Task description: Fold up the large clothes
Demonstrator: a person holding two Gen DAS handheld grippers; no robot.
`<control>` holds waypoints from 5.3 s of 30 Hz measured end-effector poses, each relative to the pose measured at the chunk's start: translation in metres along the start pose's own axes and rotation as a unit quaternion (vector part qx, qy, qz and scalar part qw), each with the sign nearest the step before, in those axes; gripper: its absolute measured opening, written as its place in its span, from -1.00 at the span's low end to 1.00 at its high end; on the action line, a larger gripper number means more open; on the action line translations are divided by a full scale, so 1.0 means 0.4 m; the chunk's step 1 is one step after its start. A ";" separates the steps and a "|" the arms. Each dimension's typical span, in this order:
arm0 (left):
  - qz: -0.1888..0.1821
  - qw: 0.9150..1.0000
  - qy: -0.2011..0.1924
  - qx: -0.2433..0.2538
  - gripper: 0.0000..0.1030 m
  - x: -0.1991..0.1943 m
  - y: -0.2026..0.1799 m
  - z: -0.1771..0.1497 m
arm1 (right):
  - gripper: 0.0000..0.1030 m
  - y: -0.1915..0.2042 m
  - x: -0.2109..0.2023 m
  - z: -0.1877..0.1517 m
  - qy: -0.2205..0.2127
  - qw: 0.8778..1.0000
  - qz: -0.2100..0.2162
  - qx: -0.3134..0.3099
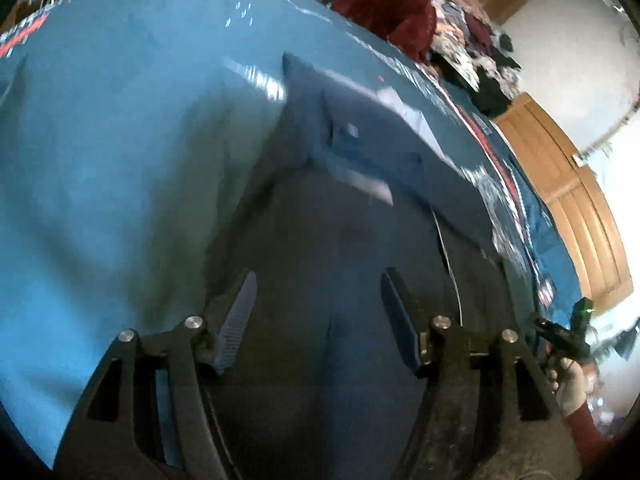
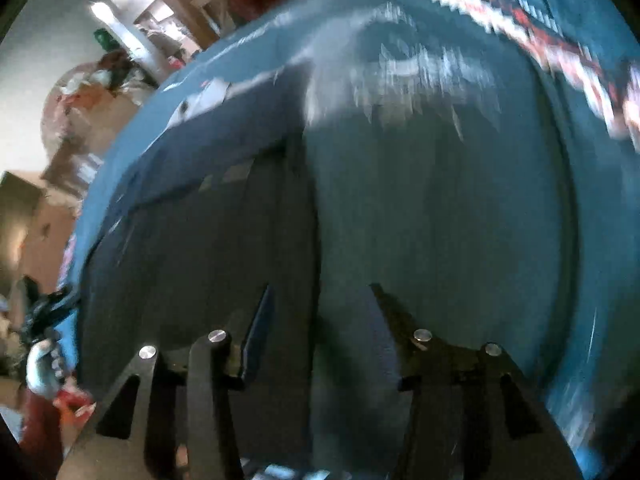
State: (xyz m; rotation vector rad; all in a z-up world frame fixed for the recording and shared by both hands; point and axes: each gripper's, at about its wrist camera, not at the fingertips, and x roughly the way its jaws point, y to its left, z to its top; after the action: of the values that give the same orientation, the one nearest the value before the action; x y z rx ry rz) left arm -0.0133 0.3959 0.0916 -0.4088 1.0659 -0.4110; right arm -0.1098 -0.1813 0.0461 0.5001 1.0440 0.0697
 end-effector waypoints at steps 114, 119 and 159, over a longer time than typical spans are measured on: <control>-0.192 0.977 0.085 -0.044 -0.71 -0.114 0.069 -0.265 | 0.14 -0.086 0.053 -0.246 0.120 0.983 0.130 0.053; -0.188 0.977 0.086 -0.044 -0.69 -0.112 0.062 -0.260 | 0.14 -0.062 0.050 -0.232 0.120 0.984 0.123 0.035; -0.193 0.976 0.084 -0.049 -0.60 -0.111 0.083 -0.251 | 0.11 -0.051 0.125 -0.291 0.185 0.966 0.178 0.025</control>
State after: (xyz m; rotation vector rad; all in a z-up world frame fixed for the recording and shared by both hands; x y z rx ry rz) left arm -0.1180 0.4343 0.0653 -0.6837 1.1760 -0.7517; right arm -0.1855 -0.1426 -0.0498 0.7344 1.3113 0.4711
